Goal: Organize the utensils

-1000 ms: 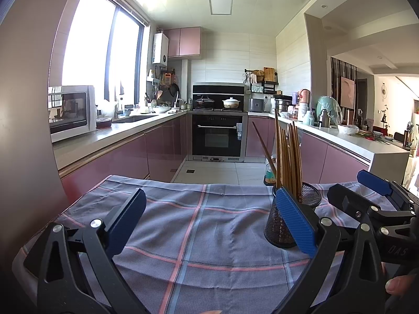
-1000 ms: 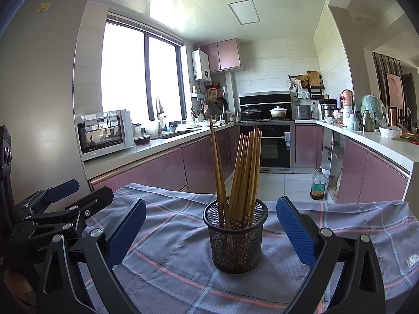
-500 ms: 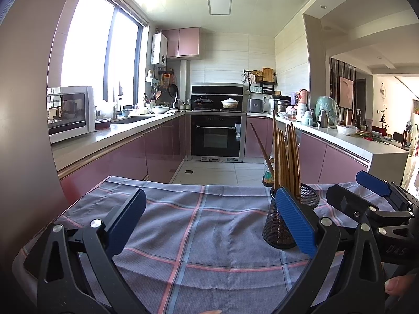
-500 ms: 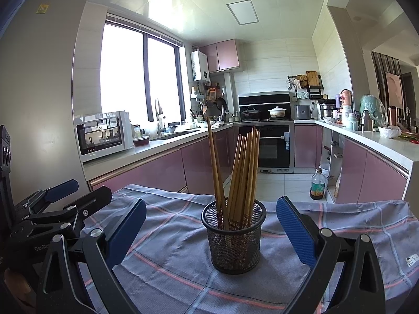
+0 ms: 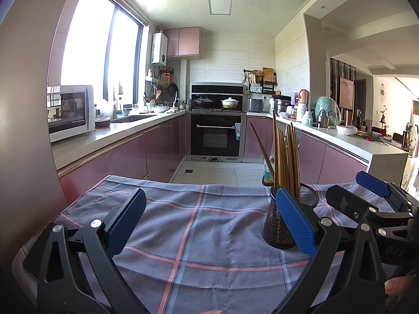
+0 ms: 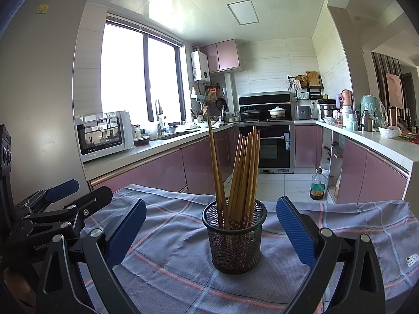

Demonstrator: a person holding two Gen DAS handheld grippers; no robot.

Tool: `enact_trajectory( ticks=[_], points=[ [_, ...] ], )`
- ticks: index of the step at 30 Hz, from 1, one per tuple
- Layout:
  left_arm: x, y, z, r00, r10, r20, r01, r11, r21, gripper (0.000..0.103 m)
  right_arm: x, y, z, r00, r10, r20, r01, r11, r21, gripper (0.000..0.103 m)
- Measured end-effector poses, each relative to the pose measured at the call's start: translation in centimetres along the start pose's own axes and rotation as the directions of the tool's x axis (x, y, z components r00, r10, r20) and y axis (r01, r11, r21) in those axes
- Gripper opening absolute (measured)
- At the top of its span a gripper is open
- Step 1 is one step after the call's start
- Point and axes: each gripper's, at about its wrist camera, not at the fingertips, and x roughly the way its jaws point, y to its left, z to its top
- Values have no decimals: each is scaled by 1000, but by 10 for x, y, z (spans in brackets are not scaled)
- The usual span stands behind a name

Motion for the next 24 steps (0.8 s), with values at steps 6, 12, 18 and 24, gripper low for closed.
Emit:
enact_trajectory(
  ticks=[6,12,18,24],
  points=[
    [0,0,0,1000,0,-1,0,1000,-1,97,0,0,0,1000,1,-1,-1,1000,-1,96],
    [0,-1,0,1000,0,-2,0,1000,-1,97,0,0,0,1000,1,-3,-1,1000,0,96],
    [1,0,0,1000,-1,-3,1,1000,-2,97,0,0,0,1000,2,-4,-2,1000,2,96],
    [0,0,-1,1000,-2,-3,2,1000,-3,97,-1,-2,0,1000,4,-4,-3,1000,2,96]
  ],
)
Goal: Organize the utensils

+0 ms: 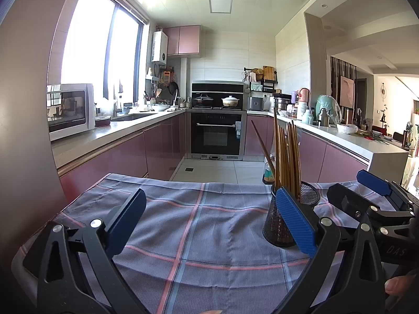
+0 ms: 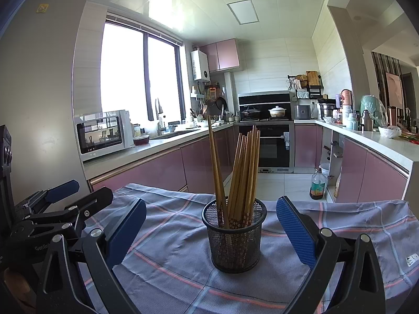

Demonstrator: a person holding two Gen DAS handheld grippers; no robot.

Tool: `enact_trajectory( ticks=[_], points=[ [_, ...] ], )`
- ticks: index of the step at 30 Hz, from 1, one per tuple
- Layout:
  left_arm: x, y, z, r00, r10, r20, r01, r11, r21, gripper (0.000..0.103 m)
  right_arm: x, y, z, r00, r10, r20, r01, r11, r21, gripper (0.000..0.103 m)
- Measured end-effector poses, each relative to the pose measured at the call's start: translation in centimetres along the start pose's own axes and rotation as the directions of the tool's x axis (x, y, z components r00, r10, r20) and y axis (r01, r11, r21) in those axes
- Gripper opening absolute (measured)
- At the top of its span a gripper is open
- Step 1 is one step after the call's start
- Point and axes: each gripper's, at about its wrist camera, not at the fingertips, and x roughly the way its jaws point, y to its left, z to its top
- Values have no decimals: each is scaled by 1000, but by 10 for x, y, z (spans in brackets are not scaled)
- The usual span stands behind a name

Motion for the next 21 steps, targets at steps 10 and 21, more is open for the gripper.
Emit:
enact_trajectory(
  ticks=[10,21],
  points=[
    [1,2,-4,1000,4,-10,-4,1000,-10,97,1,-1,0,1000,-1,-4,1,1000,1,96],
    [17,7,-14,991,-6,-131,2,1000,-29,97,9,-15,-6,995,-19,-94,20,1000,9,96]
  ],
)
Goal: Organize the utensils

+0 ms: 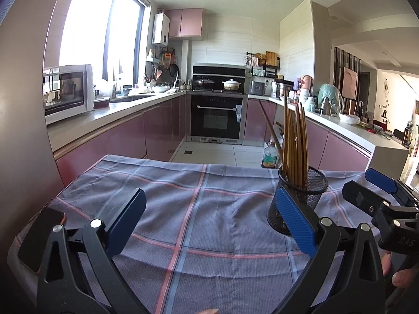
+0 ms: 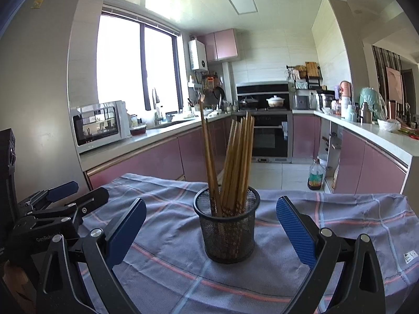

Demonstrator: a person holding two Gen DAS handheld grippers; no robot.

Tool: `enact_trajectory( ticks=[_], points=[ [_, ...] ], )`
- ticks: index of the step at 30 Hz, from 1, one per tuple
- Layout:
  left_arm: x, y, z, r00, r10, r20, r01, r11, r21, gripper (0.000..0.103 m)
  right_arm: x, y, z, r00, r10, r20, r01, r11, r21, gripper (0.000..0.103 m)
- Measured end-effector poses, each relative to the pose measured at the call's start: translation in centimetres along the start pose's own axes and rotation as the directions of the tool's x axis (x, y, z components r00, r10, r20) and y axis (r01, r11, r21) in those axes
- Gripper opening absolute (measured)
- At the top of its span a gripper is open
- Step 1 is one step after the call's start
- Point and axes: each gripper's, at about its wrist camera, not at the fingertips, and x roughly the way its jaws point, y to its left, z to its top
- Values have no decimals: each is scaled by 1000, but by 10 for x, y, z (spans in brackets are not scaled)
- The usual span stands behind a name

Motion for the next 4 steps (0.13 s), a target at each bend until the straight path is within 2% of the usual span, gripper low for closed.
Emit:
enact_trajectory(
  ticks=[2,4],
  points=[
    [10,3,-3,999,-7,-43,7,1000,-1,97,10,-15,-6,996,-54,-77,54,999,2,96],
    [22,6,-6,996,2,-94,-1,1000,4,97,21,-34,-14,979,-127,-162,127,992,-7,96]
  ],
)
